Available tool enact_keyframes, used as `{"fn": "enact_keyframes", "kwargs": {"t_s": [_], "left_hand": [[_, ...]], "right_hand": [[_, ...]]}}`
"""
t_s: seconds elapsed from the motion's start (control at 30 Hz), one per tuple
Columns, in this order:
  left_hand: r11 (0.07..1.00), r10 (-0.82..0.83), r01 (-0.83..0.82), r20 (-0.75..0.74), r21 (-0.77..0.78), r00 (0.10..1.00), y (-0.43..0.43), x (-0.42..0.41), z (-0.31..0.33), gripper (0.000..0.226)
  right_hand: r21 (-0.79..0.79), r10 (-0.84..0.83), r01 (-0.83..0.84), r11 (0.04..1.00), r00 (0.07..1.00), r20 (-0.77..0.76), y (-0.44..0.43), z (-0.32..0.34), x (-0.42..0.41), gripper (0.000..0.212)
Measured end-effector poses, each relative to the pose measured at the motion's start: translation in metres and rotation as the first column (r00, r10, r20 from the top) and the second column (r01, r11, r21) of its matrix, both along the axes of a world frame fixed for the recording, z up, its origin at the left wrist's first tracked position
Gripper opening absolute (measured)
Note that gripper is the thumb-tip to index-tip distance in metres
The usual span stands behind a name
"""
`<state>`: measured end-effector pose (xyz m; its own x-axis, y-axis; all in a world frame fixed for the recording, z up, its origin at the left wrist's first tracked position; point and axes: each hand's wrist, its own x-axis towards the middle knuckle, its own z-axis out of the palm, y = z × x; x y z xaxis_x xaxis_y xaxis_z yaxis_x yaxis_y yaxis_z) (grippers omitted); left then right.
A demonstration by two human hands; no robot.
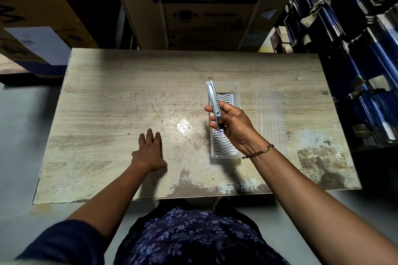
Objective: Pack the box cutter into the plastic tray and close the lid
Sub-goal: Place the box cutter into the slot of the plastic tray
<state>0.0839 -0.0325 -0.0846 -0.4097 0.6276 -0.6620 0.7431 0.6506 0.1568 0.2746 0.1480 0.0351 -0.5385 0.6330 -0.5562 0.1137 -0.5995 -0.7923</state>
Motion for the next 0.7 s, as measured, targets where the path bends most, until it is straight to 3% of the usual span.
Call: {"fn": "enact_keyframes", "kwargs": {"t_s": [0.13, 0.2, 0.23, 0.27, 0.3, 0.33, 0.4, 0.43, 0.47, 0.5, 0.53, 0.57, 0.6, 0.63, 0.7], "left_hand": [[1.0, -0.007, 0.008, -0.011, 0.01, 1.0, -0.002, -0.002, -0.003, 0.123], [1.0, -0.009, 0.009, -0.011, 0.009, 1.0, -0.002, -0.002, -0.003, 0.123], [1.0, -0.007, 0.007, -0.01, 0.009, 1.0, -0.002, -0.002, -0.002, 0.123], [1.0, -0.006, 0.006, -0.009, 0.009, 1.0, -0.002, -0.001, -0.002, 0.123], [1.0, -0.007, 0.007, -0.011, 0.01, 1.0, -0.001, -0.001, -0.002, 0.123], [1.0, -0.005, 0.005, -0.011, 0.01, 1.0, -0.002, -0.001, -0.002, 0.122], [1.0, 0.001, -0.001, -0.009, 0.008, 1.0, -0.003, -0.001, -0.001, 0.121], [1.0, -0.004, 0.004, -0.01, 0.009, 1.0, -0.003, -0.001, -0.001, 0.121], [1.0, -0.007, 0.007, -0.013, 0.008, 1.0, -0.003, -0.001, -0.001, 0.121], [1.0, -0.007, 0.007, -0.015, 0.002, 1.0, -0.003, -0.001, -0.001, 0.121], [1.0, -0.009, 0.009, -0.017, -0.009, 1.0, -0.002, 0.0, 0.0, 0.121], [1.0, -0.011, 0.011, -0.024, -0.018, 1.0, 0.0, 0.0, 0.001, 0.12], [1.0, -0.017, 0.016, -0.036, -0.023, 0.999, 0.002, 0.001, 0.001, 0.119], [0.999, -0.028, 0.027, -0.046, -0.022, 0.999, 0.004, 0.002, 0.001, 0.117], [0.998, -0.062, 0.062, -0.047, 0.0, 0.997, 0.011, 0.005, 0.002, 0.114]], "right_hand": [[0.011, -0.003, 0.003, 1.0, 0.999, 0.045, 0.001, 0.001, 0.01, 0.056], [0.323, 0.027, -0.105, 0.941, 0.971, 0.238, 0.002, 0.002, 0.017, 0.059], [0.539, 0.004, -0.225, 0.811, 0.925, 0.381, 0.004, 0.003, 0.021, 0.063], [0.679, -0.026, -0.386, 0.624, 0.858, 0.512, 0.006, 0.003, 0.026, 0.067], [0.689, -0.037, -0.57, 0.449, 0.758, 0.651, 0.007, 0.004, 0.03, 0.071], [0.592, -0.029, -0.736, 0.328, 0.619, 0.785, 0.008, 0.004, 0.032, 0.073], [0.364, -0.015, -0.901, 0.236, 0.371, 0.928, 0.009, -0.001, 0.036, 0.075], [0.322, -0.035, -0.92, 0.224, 0.322, 0.946, 0.009, -0.005, 0.04, 0.074], [0.312, -0.039, -0.923, 0.224, 0.312, 0.949, 0.009, -0.007, 0.042, 0.072], [0.337, 0.013, -0.893, 0.297, 0.357, 0.934, 0.01, -0.009, 0.042, 0.068], [0.398, 0.101, -0.786, 0.473, 0.497, 0.862, 0.012, -0.008, 0.043, 0.062], [0.392, 0.172, -0.551, 0.737, 0.713, 0.68, 0.014, -0.006, 0.042, 0.057], [0.235, 0.126, -0.238, 0.942, 0.904, 0.408, 0.016, -0.005, 0.041, 0.055], [0.01, -0.018, 0.016, 1.0, 0.983, 0.185, 0.017, -0.006, 0.04, 0.057], [-0.239, -0.224, 0.219, 0.946, 0.975, 0.008, 0.019, -0.011, 0.041, 0.062]]}}
